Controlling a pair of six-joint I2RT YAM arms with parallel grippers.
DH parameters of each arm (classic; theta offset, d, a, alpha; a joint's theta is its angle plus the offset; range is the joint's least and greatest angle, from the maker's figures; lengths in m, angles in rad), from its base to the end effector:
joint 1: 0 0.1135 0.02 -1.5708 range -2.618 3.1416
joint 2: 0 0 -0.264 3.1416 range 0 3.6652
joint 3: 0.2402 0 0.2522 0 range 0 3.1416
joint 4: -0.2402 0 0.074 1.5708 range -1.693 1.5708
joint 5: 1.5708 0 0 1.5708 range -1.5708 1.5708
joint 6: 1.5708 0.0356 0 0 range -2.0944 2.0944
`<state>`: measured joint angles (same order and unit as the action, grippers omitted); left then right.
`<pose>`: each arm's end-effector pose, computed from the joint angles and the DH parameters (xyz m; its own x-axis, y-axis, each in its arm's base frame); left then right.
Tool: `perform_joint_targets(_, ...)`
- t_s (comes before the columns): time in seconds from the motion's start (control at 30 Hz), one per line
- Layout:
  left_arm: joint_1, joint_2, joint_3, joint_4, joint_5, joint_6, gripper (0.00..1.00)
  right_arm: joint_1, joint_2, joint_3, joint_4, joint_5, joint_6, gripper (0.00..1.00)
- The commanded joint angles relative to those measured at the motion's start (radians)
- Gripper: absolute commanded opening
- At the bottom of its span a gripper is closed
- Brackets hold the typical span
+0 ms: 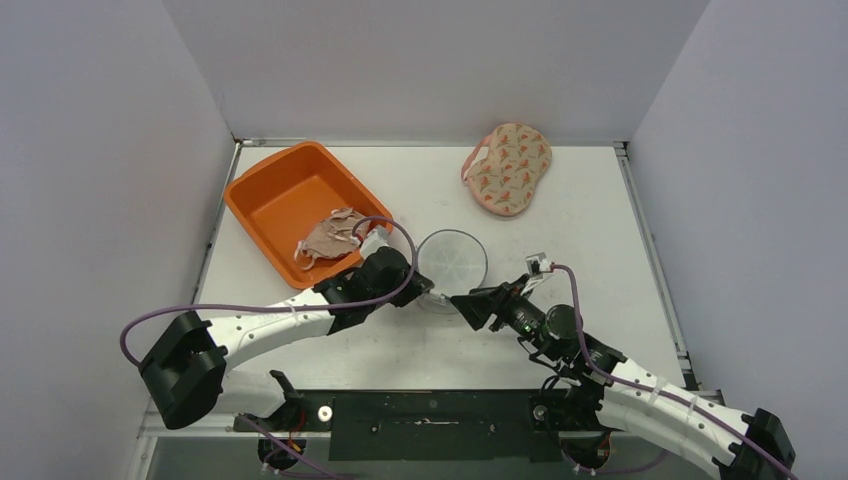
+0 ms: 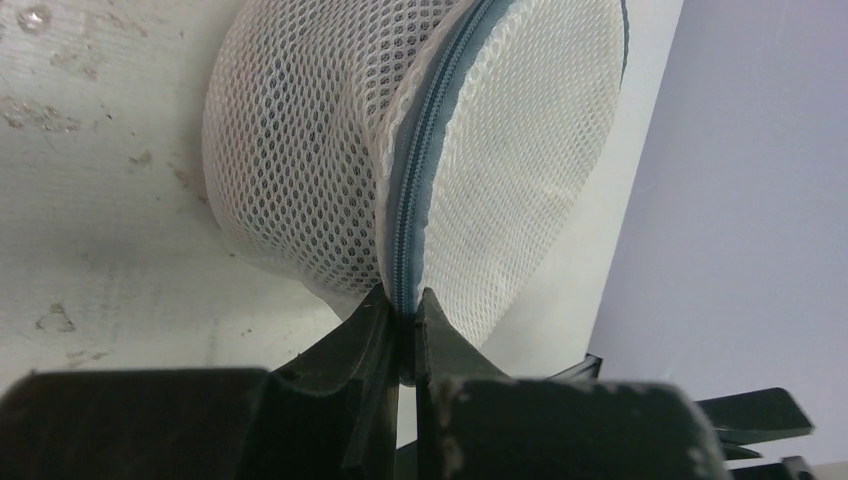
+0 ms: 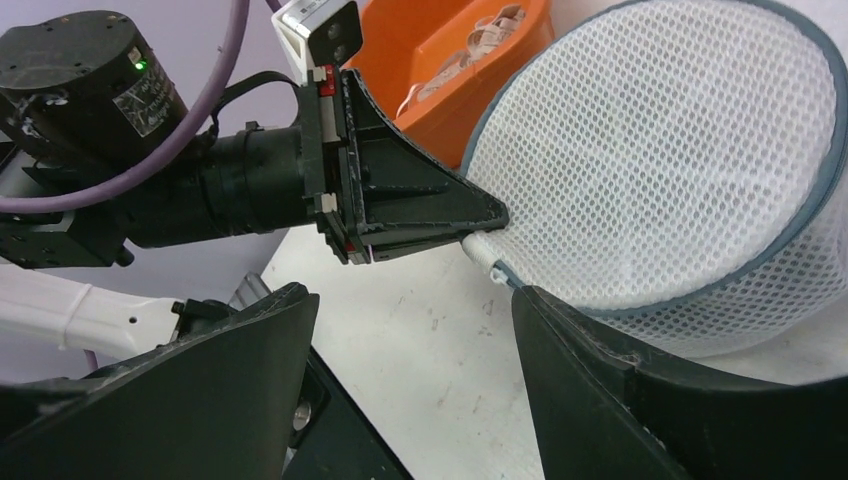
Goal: Unzip the laundry bag and remove the bra
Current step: Unzip the laundry bag at the center of the board.
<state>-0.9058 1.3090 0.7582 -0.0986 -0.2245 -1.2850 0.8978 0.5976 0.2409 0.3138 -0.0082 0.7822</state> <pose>0.1780 -0.2142 0.2257 -0.7363 -0.5769 -0.3537 -0.1726 0.6655 -0.7262 0.1006 0.1267 0.2280 -0.5737 0.4110 -0.7085 -0.5394 0.4612 0.7044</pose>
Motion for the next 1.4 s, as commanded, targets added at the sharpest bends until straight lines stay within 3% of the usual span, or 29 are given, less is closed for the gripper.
perform_joint_targets(0.0,0.010,-0.022,0.022,0.027,0.054,-0.138,0.00,0.009,0.018,-0.019,0.084,0.015,0.051,0.71)
perform_joint_targets(0.27,0.020,-0.054,-0.019,0.065,0.118,-0.293,0.00,0.009,0.050,-0.071,0.176,-0.019,0.103,0.65)
perform_joint_targets(0.43,0.019,-0.087,-0.019,0.032,0.115,-0.293,0.00,0.009,0.117,-0.066,0.194,-0.015,0.114,0.57)
perform_joint_targets(0.9,0.019,-0.123,-0.044,0.019,0.102,-0.288,0.00,0.015,0.327,-0.049,0.387,-0.048,0.169,0.47)
perform_joint_targets(1.37,0.024,-0.105,-0.043,-0.001,0.076,-0.285,0.00,0.015,0.379,-0.032,0.437,-0.069,0.189,0.39)
